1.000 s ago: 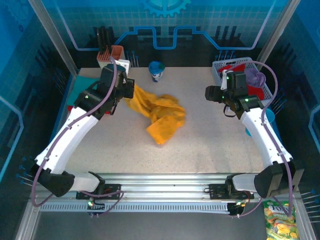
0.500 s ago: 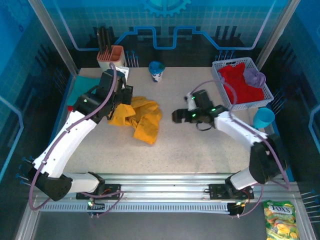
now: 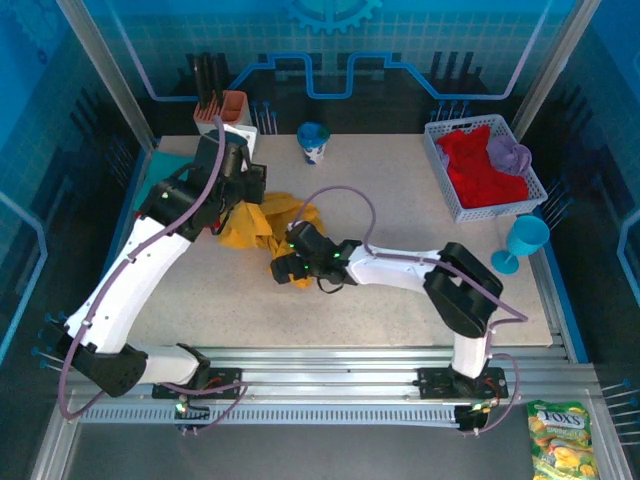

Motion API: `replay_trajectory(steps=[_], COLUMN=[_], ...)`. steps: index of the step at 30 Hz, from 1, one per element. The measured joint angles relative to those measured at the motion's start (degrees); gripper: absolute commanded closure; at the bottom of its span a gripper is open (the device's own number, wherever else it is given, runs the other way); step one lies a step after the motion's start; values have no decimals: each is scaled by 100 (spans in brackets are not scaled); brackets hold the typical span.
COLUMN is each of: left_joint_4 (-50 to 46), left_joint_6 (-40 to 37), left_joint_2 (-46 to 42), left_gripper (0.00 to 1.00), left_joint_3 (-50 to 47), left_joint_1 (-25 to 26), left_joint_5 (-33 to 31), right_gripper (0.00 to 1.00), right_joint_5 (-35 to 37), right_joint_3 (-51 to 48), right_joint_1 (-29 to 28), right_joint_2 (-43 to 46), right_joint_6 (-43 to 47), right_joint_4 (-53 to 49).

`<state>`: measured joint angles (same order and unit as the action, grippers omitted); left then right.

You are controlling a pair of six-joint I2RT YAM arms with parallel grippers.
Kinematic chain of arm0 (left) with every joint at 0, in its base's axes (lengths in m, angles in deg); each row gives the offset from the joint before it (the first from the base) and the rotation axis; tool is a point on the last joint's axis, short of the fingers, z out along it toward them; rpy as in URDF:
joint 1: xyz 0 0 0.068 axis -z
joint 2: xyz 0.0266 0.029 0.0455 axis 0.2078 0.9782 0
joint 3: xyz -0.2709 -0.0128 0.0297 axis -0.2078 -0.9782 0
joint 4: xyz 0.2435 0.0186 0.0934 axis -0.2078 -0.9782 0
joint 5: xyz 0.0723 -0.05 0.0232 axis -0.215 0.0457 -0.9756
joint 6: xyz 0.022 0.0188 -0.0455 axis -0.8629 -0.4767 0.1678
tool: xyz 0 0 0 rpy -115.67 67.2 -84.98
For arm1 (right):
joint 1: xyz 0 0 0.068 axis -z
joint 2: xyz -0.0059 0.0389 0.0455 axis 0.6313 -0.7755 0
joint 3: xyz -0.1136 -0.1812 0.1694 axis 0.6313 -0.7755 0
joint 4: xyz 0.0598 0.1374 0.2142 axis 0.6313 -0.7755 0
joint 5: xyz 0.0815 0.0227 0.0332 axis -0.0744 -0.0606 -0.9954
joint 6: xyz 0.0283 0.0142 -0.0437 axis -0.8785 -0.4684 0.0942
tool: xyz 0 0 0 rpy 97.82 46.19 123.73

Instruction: Fold and stack the t-shirts

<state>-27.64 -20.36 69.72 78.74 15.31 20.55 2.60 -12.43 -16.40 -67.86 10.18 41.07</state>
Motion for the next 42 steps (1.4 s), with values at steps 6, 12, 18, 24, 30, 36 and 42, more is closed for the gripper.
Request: replay_trajectory(steps=[6,12,18,24,30,36,42], left_joint_4=[-55,-170,-269,-372,-522,-542,-535], left_joint_6=[72,20,-166,-310,-278,-337,-693], left_joint_2=[46,223,269,345,444,555,1134], left_gripper=[100,100,100,100,100,100,100], left_joint_3=[35,444,1132,1829,2315,2900,3866], left_joint_1=[0,-26,-256,-376,-402,-437,-599], left_joint_5=[28,46,271,503,833,981,988], right_gripper=[61,100,100,99,95,100,97], right_joint_5=[804,1088,269,-940,-1768,-2037,-1751], right_joint_3=[588,-348,-1156,-813,151,968,1062], right_joint_1=[-299,-120,1174,2887,3735,4393,4677], right_joint_2=[-787,-103,1733,2861,2861,2363,2293], right_joint_6=[-542,-568,-140,564,1182,1307,1303], right_joint_4=[-4,26,-199,-916,-1788,-2295,-2507])
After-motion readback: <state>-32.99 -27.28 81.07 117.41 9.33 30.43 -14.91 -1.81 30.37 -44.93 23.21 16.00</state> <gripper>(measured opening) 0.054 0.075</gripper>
